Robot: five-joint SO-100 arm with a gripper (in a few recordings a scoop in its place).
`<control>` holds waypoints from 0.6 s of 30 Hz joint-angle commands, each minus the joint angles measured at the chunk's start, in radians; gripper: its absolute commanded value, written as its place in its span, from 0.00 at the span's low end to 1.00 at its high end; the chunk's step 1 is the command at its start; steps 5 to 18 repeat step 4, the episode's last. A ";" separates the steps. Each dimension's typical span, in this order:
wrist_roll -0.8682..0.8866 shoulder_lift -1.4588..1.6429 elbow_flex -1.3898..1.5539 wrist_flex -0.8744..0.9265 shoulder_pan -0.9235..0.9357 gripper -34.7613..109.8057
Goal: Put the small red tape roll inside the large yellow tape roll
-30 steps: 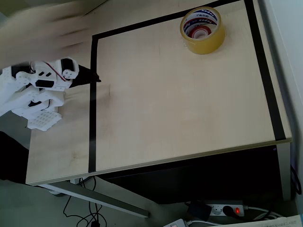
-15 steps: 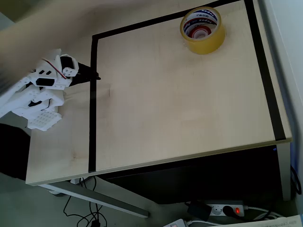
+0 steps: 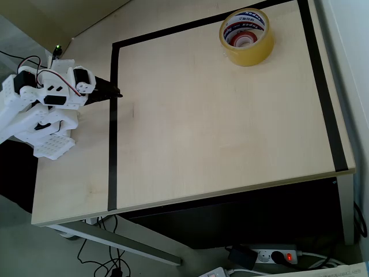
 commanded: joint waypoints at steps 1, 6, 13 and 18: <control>-0.011 -0.006 0.054 0.121 -0.012 0.24; -0.011 -0.006 0.054 0.121 -0.012 0.24; -0.011 -0.006 0.054 0.121 -0.012 0.24; -0.011 -0.006 0.054 0.121 -0.012 0.24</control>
